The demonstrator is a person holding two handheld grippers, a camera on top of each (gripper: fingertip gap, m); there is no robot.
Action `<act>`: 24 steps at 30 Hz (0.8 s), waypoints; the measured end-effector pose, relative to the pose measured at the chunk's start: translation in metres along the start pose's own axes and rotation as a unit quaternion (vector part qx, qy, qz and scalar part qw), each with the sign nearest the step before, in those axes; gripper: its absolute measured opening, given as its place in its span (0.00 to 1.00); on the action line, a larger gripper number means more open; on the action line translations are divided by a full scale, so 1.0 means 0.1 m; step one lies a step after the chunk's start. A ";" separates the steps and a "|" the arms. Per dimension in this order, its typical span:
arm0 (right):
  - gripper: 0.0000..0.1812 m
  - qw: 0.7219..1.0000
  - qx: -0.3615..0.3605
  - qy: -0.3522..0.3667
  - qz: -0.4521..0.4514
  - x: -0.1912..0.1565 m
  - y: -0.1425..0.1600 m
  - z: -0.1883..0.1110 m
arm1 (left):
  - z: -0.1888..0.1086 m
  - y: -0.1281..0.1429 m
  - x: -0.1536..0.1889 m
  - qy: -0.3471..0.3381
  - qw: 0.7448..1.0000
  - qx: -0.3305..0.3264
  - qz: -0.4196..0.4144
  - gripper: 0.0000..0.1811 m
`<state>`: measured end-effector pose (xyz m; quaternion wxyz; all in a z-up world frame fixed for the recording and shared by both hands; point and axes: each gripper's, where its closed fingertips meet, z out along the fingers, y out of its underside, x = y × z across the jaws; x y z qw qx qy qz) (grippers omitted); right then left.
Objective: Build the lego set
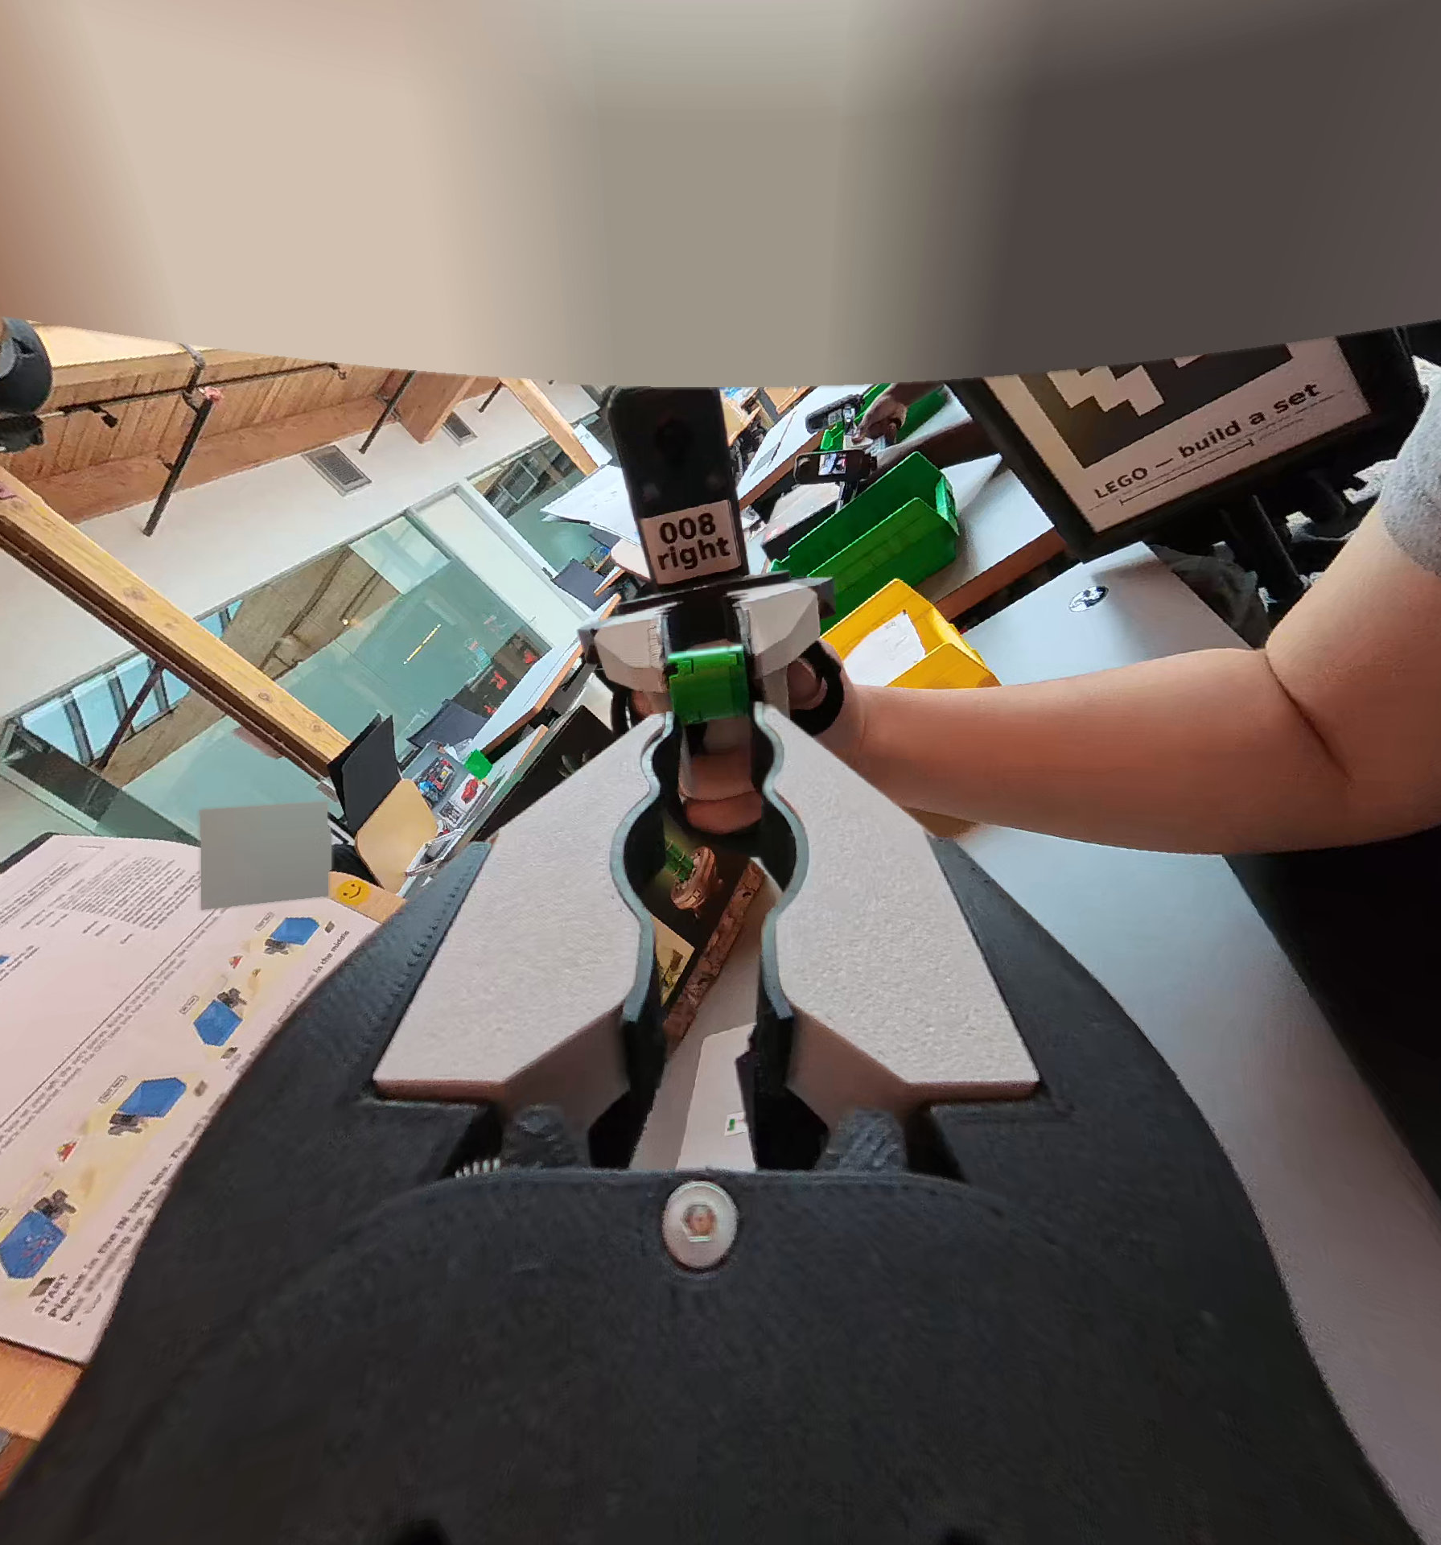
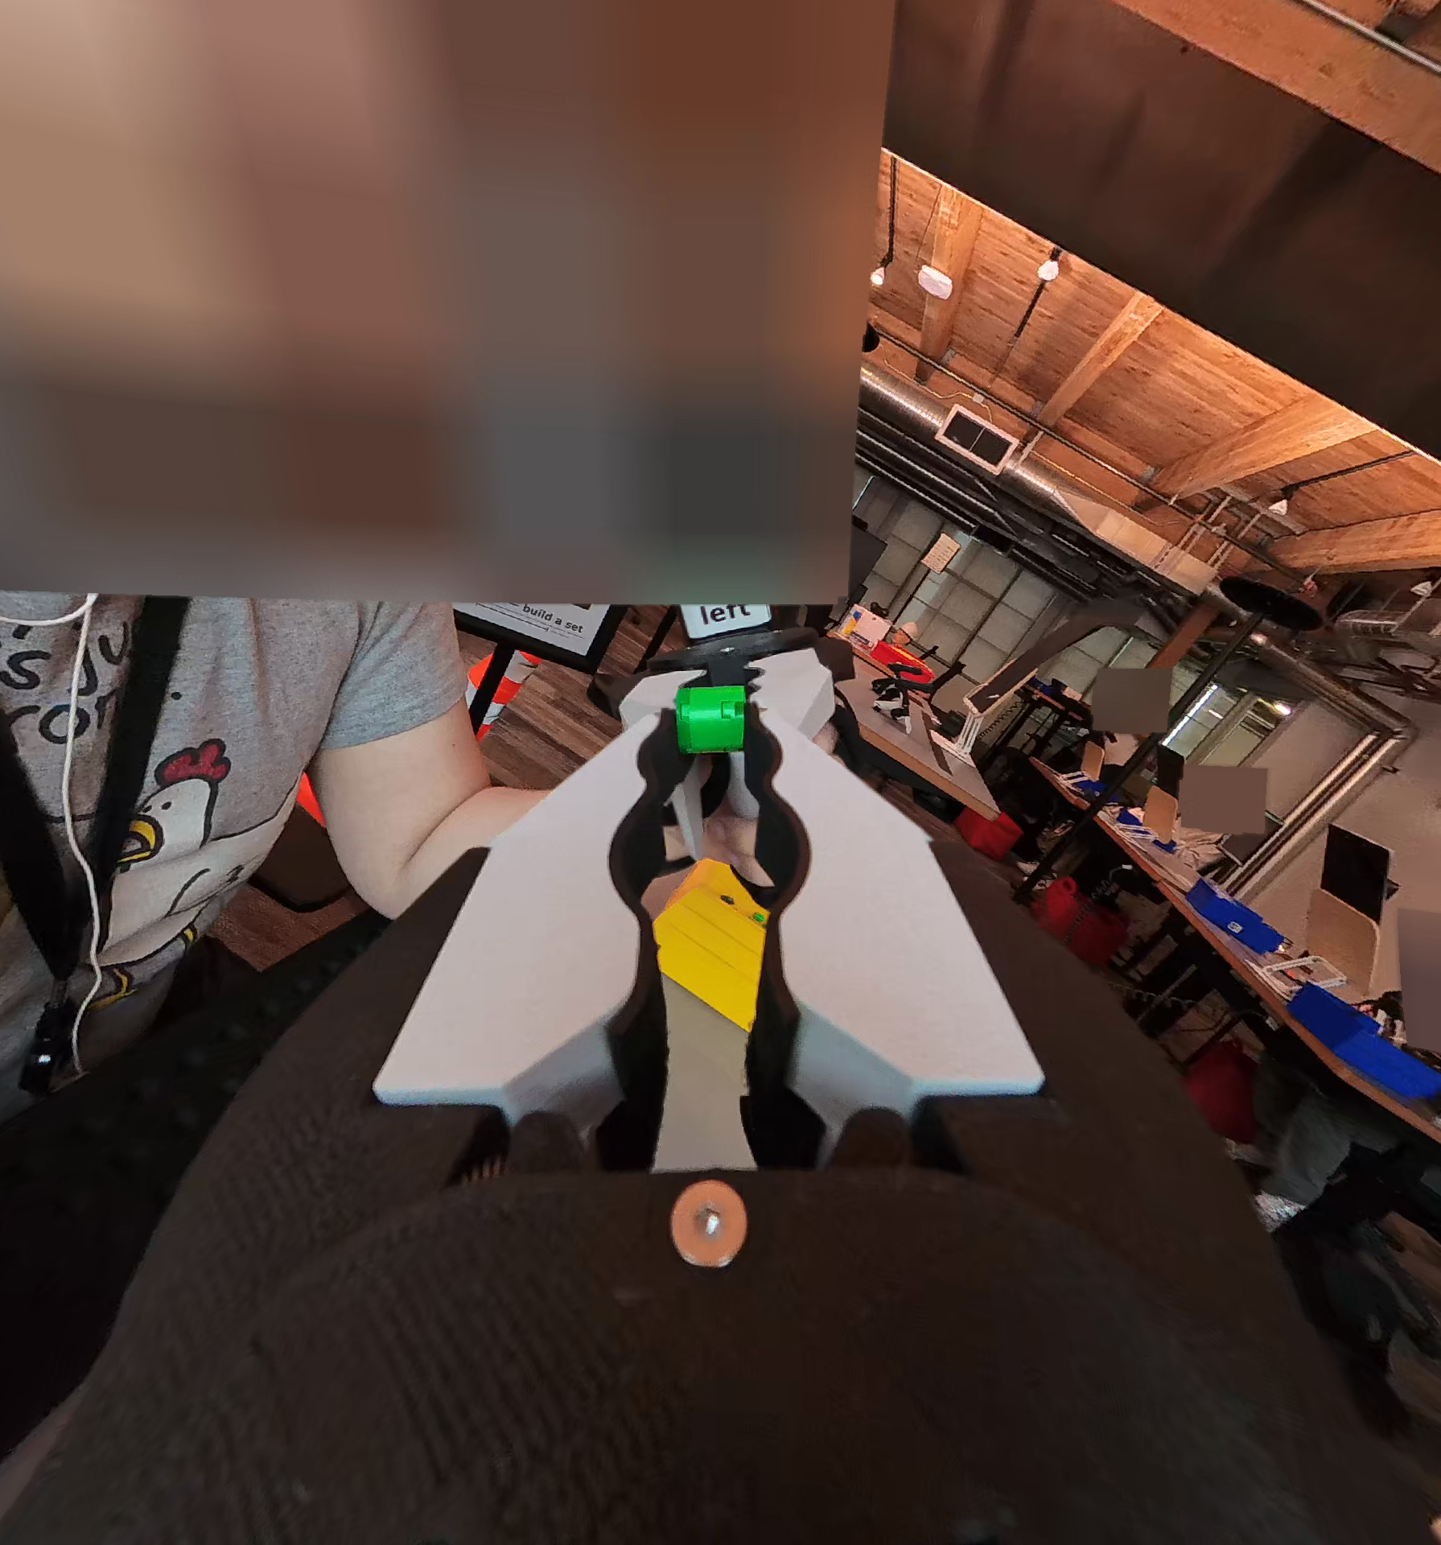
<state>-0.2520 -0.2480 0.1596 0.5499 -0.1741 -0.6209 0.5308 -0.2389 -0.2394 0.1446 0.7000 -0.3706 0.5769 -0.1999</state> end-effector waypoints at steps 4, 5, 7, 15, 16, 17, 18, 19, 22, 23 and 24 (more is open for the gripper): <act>0.08 1.000 0.005 0.001 0.006 0.02 0.01 -0.02 | 0.01 0.02 -0.02 -0.001 1.000 -0.003 -0.003 0.07; 0.09 1.000 0.004 0.003 0.008 0.03 0.02 -0.03 | 0.01 0.04 -0.02 0.000 1.000 -0.006 -0.004 0.07; 0.09 1.000 0.002 0.005 0.007 0.04 0.03 -0.03 | 0.01 0.05 -0.03 0.003 1.000 -0.010 -0.009 0.07; 0.08 1.000 -0.019 0.010 -0.003 0.04 0.08 -0.06 | 0.03 0.11 -0.01 0.017 0.999 -0.028 -0.019 0.06; 0.08 1.000 -0.023 0.014 0.001 0.06 0.09 -0.06 | 0.03 0.12 -0.03 0.014 0.999 -0.028 -0.021 0.07; 0.08 0.999 -0.028 0.018 0.012 0.08 0.10 -0.06 | 0.02 0.13 -0.05 0.010 0.999 -0.027 -0.023 0.07; 0.08 0.999 -0.031 0.020 0.025 0.10 0.11 -0.05 | 0.01 0.14 -0.06 0.008 0.999 -0.026 -0.024 0.07; 0.08 0.999 -0.034 0.020 0.033 0.10 0.12 -0.05 | 0.01 0.15 -0.07 0.009 0.999 -0.028 -0.025 0.07; 0.11 0.998 -0.045 0.033 0.027 0.12 0.16 -0.06 | 0.01 0.21 -0.10 -0.003 0.999 -0.042 -0.015 0.07; 0.11 0.998 -0.051 0.033 0.029 0.13 0.17 -0.06 | 0.01 0.22 -0.11 -0.005 0.999 -0.044 -0.013 0.07; 0.12 0.997 -0.057 0.037 0.031 0.14 0.18 -0.06 | 0.00 0.22 -0.11 -0.007 0.999 -0.045 -0.012 0.07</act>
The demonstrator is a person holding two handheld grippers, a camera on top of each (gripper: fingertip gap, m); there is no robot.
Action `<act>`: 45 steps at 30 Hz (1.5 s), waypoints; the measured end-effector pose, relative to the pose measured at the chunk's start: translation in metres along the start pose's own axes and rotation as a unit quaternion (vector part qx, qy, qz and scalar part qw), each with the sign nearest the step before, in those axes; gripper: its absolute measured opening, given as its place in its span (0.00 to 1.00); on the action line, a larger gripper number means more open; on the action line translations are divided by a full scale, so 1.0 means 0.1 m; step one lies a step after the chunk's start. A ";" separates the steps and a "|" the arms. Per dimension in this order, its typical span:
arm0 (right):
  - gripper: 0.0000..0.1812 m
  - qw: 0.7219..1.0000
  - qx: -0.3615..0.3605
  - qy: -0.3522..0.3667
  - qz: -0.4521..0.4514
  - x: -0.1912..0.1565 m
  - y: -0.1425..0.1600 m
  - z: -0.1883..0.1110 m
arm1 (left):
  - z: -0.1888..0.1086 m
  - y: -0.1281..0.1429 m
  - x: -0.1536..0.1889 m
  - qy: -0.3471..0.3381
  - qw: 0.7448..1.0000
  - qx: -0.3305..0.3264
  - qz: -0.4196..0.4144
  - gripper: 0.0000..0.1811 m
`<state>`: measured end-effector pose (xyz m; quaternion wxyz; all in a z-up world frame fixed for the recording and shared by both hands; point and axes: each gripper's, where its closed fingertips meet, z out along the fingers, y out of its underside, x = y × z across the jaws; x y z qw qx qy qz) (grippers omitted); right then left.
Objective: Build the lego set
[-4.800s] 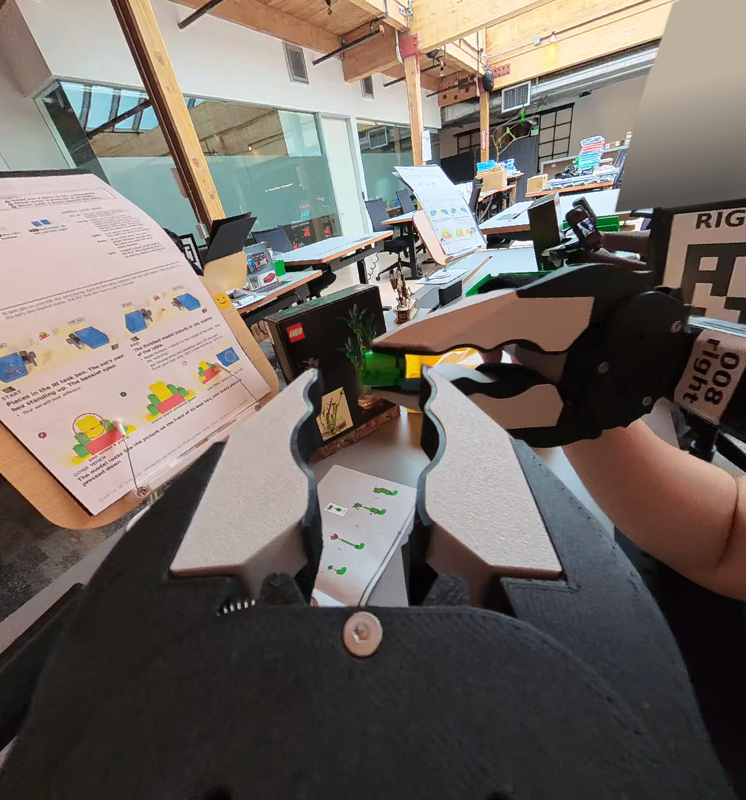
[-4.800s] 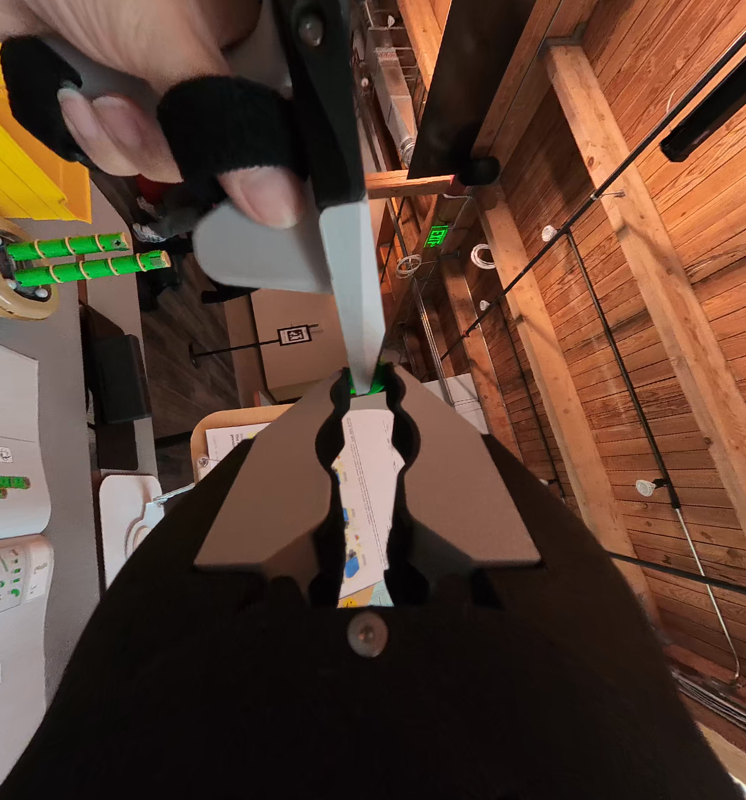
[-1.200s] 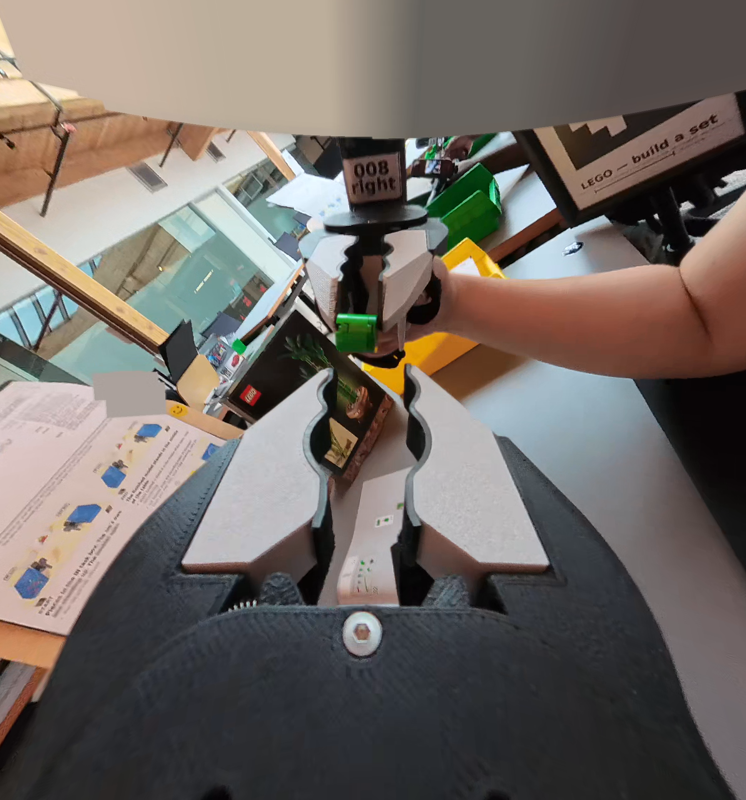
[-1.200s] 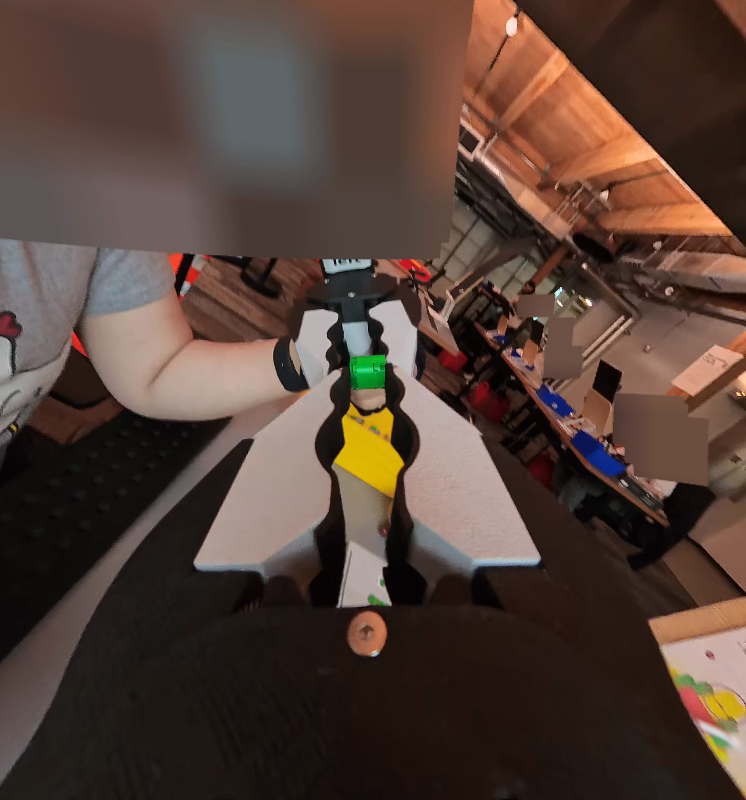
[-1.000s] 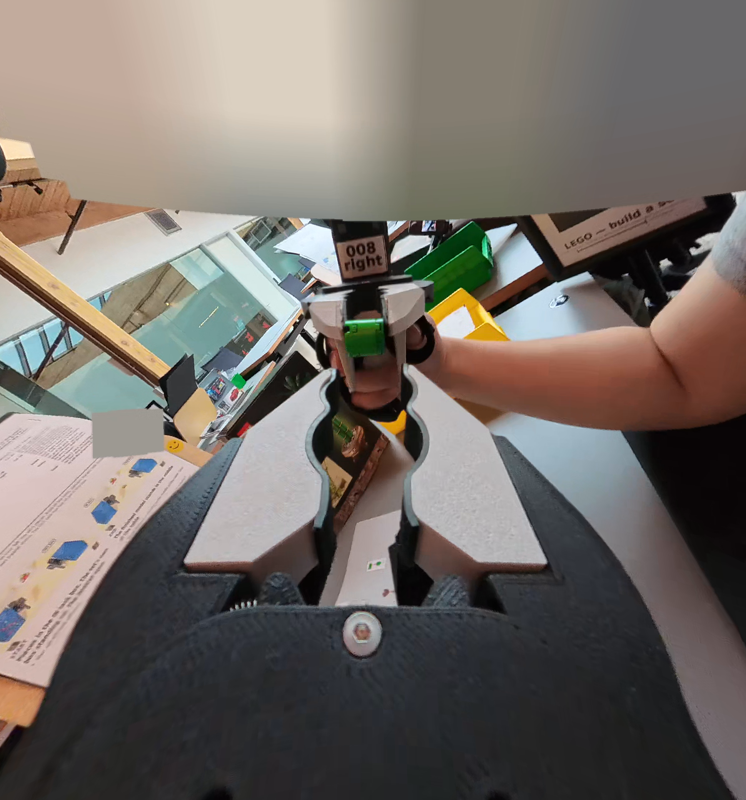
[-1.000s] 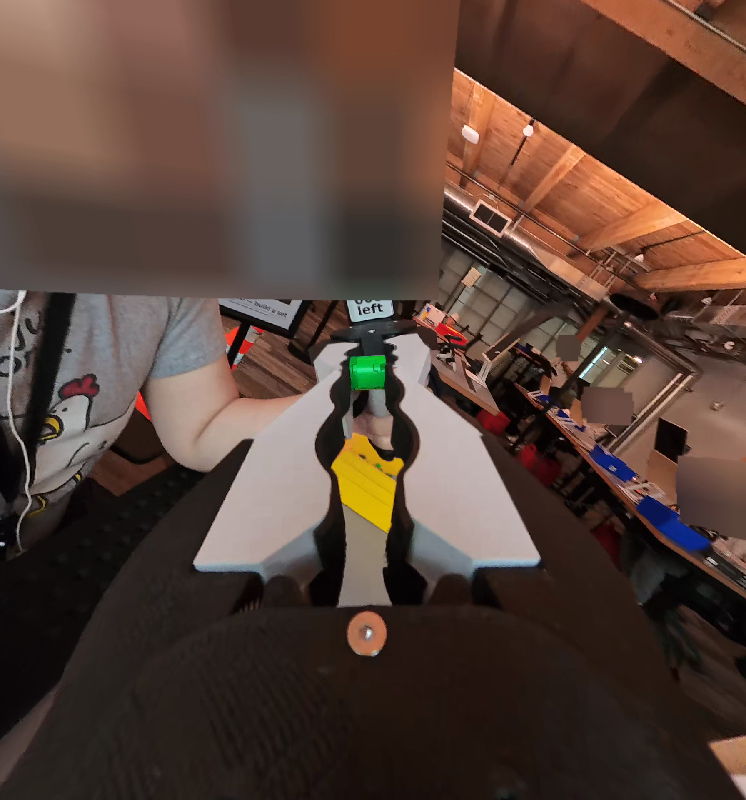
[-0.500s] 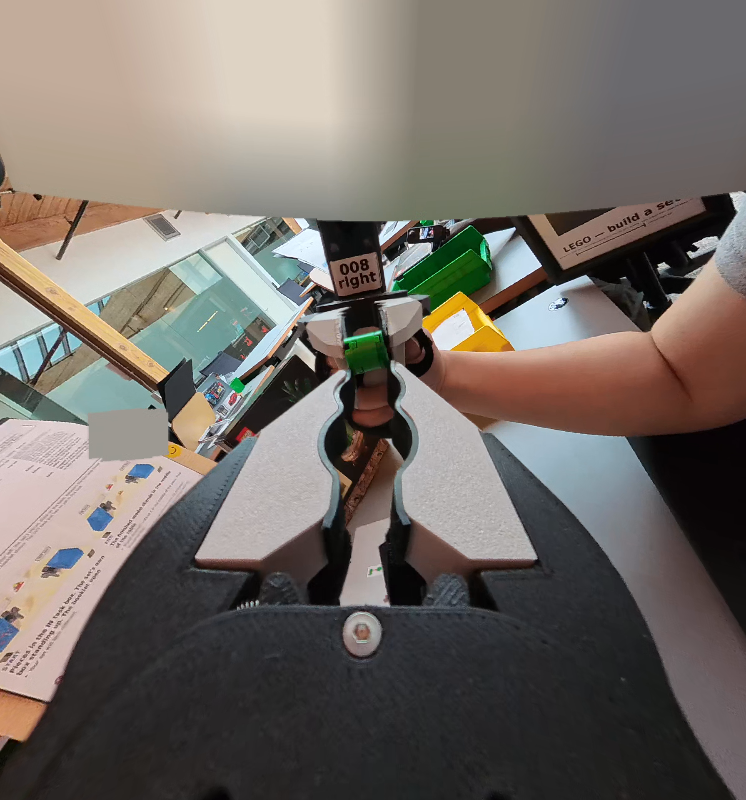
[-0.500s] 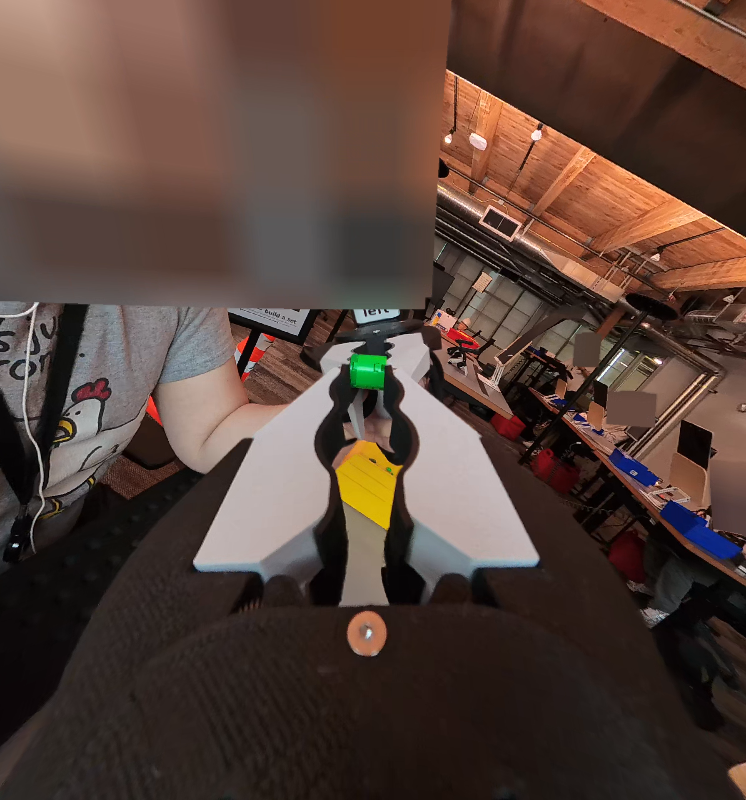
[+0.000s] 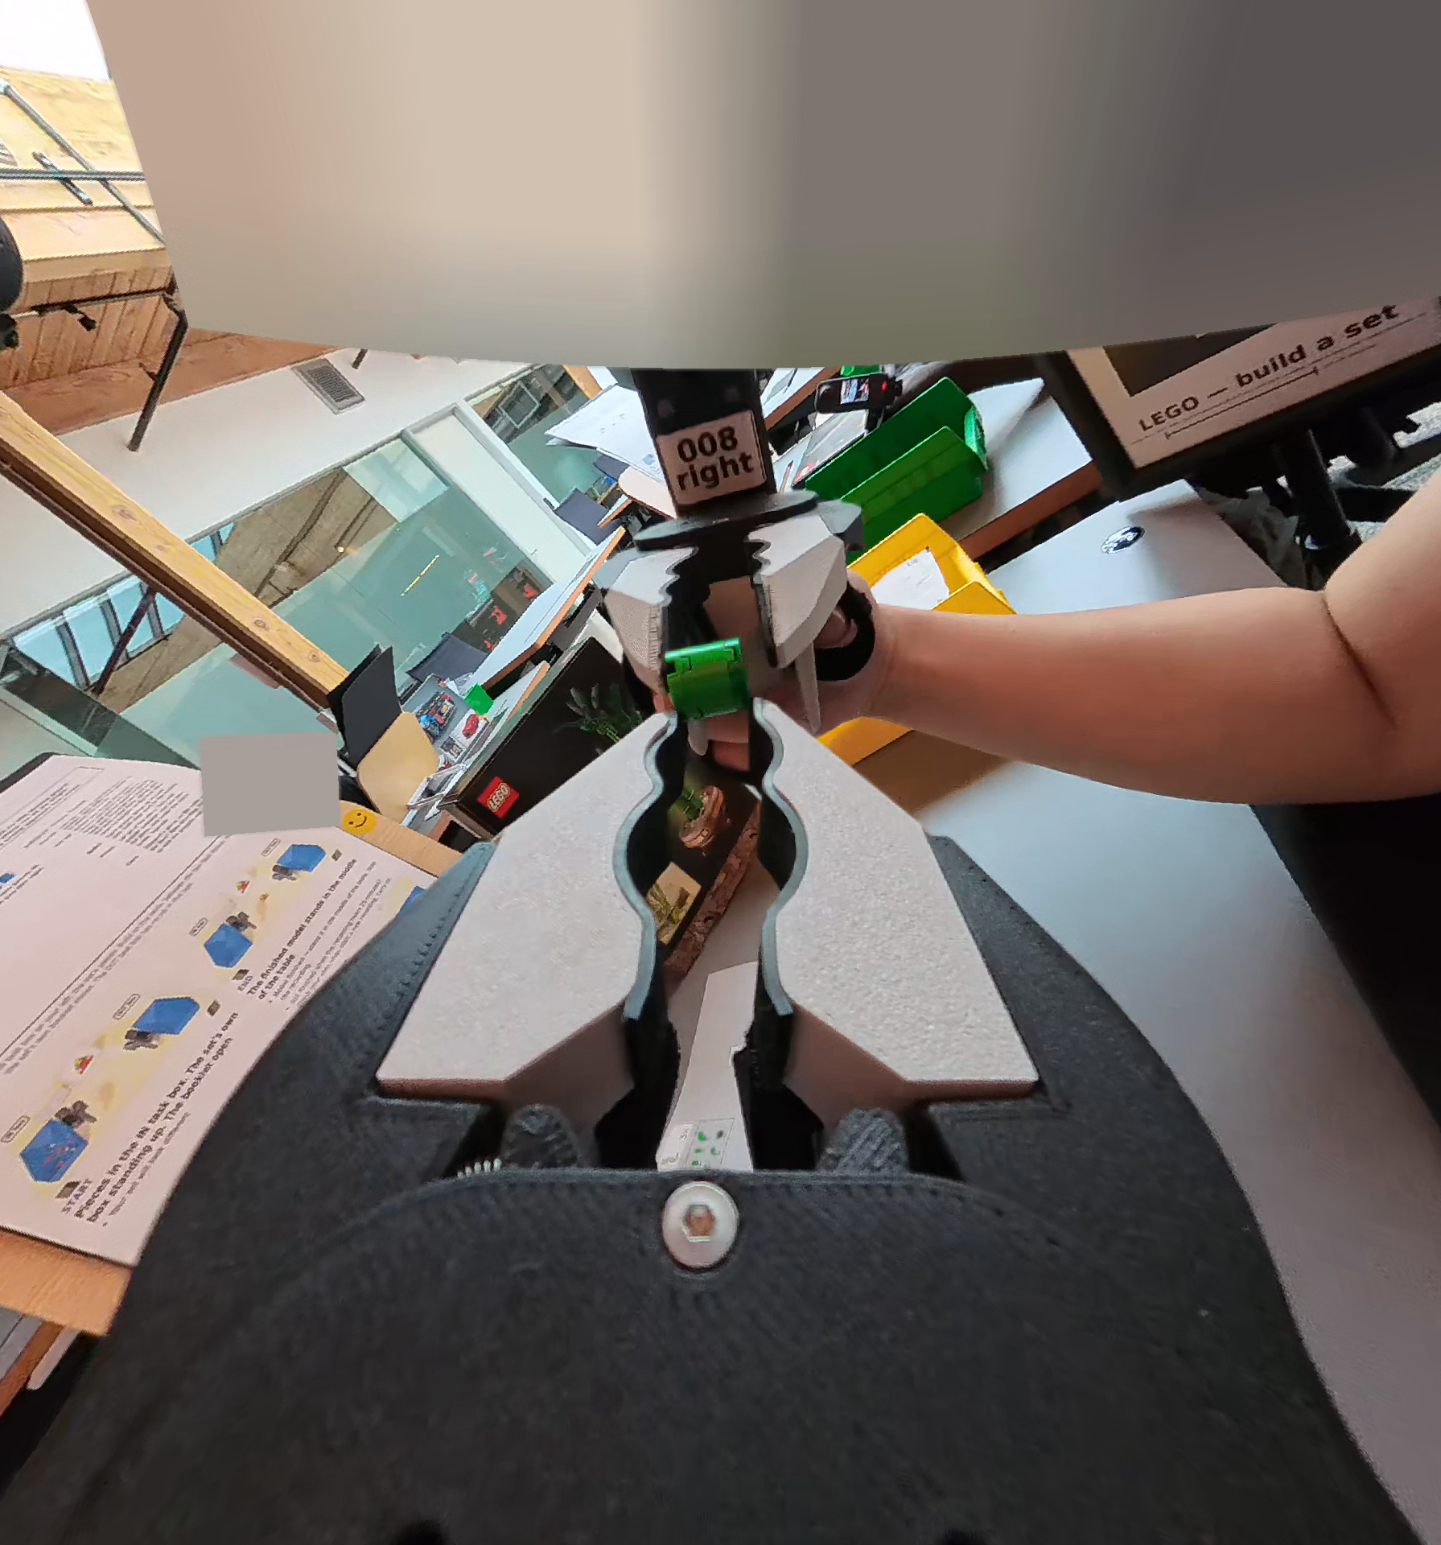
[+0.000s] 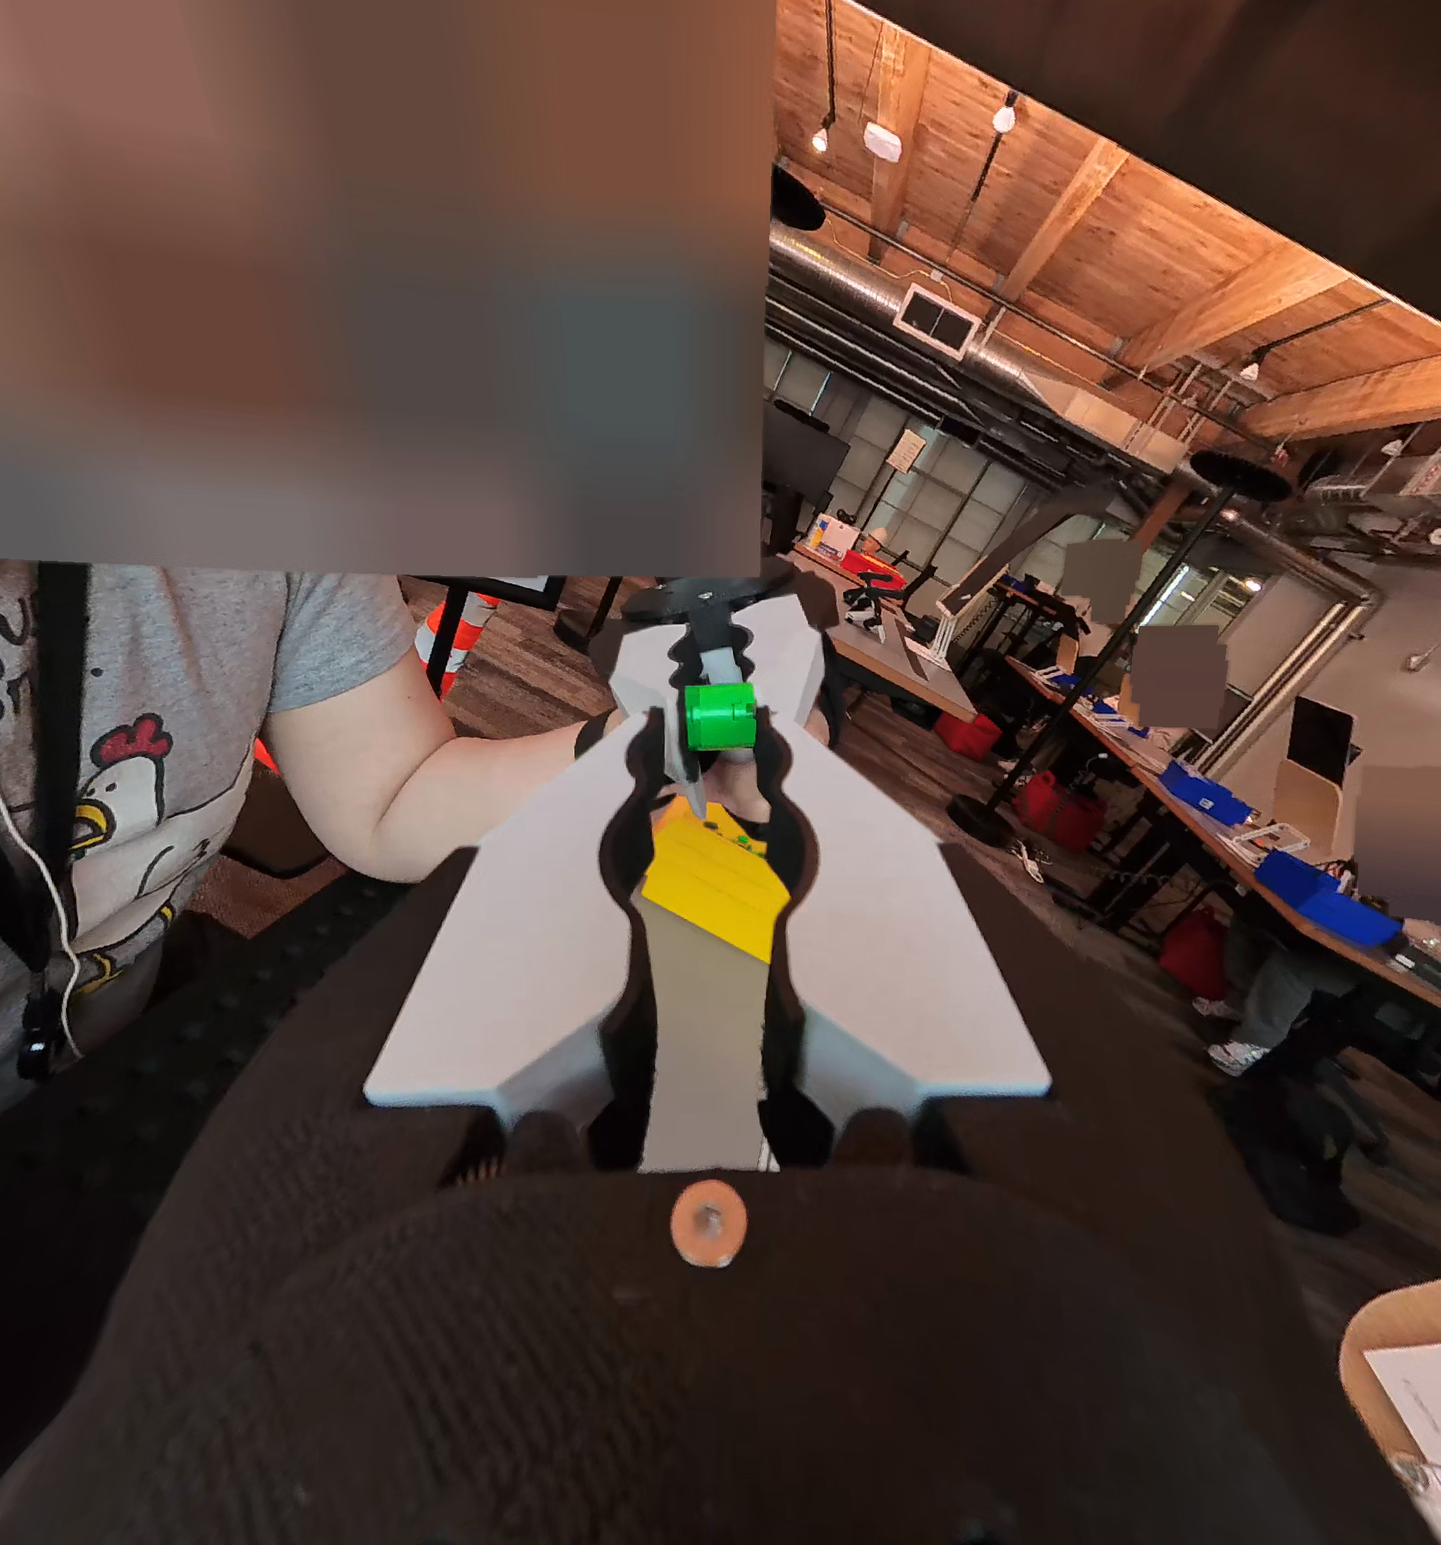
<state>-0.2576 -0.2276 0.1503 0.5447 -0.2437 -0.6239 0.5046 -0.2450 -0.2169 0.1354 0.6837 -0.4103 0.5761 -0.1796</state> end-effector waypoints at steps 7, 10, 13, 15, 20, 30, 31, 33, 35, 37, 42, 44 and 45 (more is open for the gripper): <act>0.08 1.000 -0.011 0.006 -0.004 0.03 0.02 0.00 | -0.01 0.03 0.00 0.004 1.000 -0.010 0.003 0.07; 0.08 1.000 -0.020 0.012 -0.017 0.05 0.06 0.01 | -0.01 0.06 -0.01 0.002 1.000 -0.017 0.003 0.07; 0.08 0.998 -0.036 0.024 -0.038 0.06 0.09 0.01 | -0.02 0.09 -0.01 0.008 1.000 -0.021 -0.003 0.07; 0.08 0.998 -0.039 0.023 -0.039 0.06 0.10 0.01 | -0.02 0.10 -0.01 0.008 1.000 -0.021 -0.010 0.07; 0.08 0.999 -0.034 0.025 -0.032 0.09 0.10 0.02 | -0.04 0.10 -0.03 0.007 0.999 -0.014 -0.034 0.07; 0.09 0.999 -0.023 0.028 -0.030 0.10 0.07 0.01 | -0.04 0.11 -0.07 -0.006 0.999 -0.013 -0.030 0.04; 0.09 0.999 -0.017 0.028 -0.030 0.10 0.06 0.01 | -0.04 0.08 -0.09 -0.013 1.000 -0.003 -0.021 0.00; 0.09 0.999 -0.010 0.023 -0.026 0.09 0.03 0.00 | -0.05 0.04 -0.09 -0.016 1.000 0.010 -0.020 0.00; 0.09 0.999 -0.012 0.027 -0.032 0.10 0.04 -0.01 | -0.05 0.04 -0.08 -0.017 1.000 0.013 -0.016 0.00; 0.09 0.999 -0.013 0.030 -0.032 0.11 0.04 -0.01 | -0.04 0.06 -0.07 -0.012 1.000 0.007 -0.020 0.13; 0.09 0.999 -0.012 0.026 -0.026 0.10 0.06 0.01 | -0.05 0.01 -0.08 -0.016 0.999 0.022 -0.020 0.08; 0.09 1.000 -0.012 0.020 -0.021 0.09 0.07 0.01 | -0.04 0.02 -0.08 -0.015 0.999 0.019 -0.021 0.08; 0.09 1.000 -0.015 0.018 -0.020 0.09 0.09 0.01 | -0.04 0.03 -0.09 -0.019 0.999 0.015 -0.021 0.11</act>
